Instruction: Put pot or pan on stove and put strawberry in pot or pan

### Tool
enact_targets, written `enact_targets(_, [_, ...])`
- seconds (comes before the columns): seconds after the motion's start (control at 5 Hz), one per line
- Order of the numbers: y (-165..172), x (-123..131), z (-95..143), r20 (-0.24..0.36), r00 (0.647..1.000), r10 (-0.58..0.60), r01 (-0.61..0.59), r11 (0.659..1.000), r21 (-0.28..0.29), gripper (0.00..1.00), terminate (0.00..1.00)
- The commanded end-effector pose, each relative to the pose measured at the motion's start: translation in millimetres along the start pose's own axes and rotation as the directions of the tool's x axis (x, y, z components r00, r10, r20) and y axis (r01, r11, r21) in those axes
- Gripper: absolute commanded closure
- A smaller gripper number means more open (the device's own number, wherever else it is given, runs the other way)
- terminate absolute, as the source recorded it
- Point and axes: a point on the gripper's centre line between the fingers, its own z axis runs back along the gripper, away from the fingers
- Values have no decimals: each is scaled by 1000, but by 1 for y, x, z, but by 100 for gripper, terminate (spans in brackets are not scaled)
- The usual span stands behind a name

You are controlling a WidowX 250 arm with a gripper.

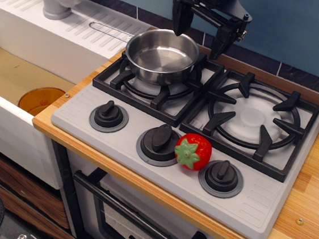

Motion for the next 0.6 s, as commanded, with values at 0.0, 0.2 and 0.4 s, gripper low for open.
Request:
enact_targets(0.0, [0, 0, 0, 0, 1000, 0, 0, 1000, 0, 0, 0])
enact_targets(0.2, [1, 1, -12, 26, 1000, -6, 6, 1000, -10, 0, 0])
enact_targets(0.4, [1, 2, -23, 48, 999, -8, 8, 1000, -12, 0, 0])
